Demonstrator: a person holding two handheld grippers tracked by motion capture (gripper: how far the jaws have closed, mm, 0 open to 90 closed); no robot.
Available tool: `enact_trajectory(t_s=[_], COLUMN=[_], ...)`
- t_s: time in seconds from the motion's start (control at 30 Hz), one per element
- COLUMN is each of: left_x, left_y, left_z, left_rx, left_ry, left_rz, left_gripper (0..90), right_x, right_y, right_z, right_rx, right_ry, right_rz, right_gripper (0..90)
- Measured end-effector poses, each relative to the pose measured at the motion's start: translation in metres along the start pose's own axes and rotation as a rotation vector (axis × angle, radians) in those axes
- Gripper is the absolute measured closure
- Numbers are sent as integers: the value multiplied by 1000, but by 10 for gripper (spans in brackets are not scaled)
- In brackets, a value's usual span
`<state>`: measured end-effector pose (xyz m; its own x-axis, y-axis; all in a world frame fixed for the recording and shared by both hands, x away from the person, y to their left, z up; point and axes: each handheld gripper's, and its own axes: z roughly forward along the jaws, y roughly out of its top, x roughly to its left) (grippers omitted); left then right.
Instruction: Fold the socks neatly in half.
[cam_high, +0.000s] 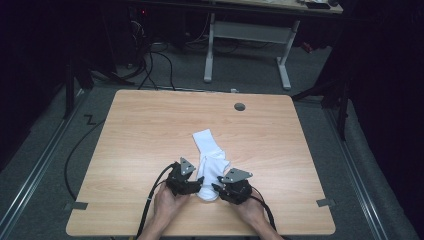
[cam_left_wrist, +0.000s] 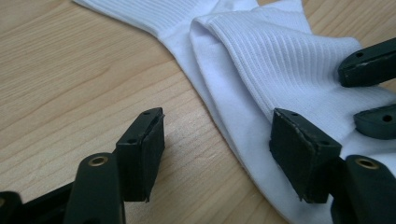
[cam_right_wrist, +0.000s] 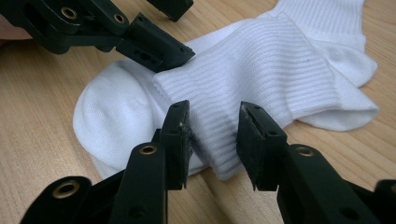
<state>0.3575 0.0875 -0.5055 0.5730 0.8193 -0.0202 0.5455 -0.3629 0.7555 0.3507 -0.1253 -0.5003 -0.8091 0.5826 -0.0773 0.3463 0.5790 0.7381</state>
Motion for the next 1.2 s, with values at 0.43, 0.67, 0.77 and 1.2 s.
enact_trajectory(t_s=[0.43, 0.67, 0.77, 1.2], left_x=[0, -2, -2, -1], left_y=[0, -1, -1, 1], left_z=[0, -1, -1, -3], left_rx=[-2, -8, -8, 18], left_ry=[-11, -26, -31, -80], left_rz=[8, 22, 26, 45], left_gripper=[398, 438, 440, 416], right_x=[-3, -6, -11, -24], right_y=[0, 11, 18, 51], right_z=[-2, -19, -25, -46], right_rx=[-20, -92, -122, -205], right_ry=[-36, -40, -43, -65], right_rz=[-8, 12, 22, 14], right_gripper=[822, 823, 824, 827])
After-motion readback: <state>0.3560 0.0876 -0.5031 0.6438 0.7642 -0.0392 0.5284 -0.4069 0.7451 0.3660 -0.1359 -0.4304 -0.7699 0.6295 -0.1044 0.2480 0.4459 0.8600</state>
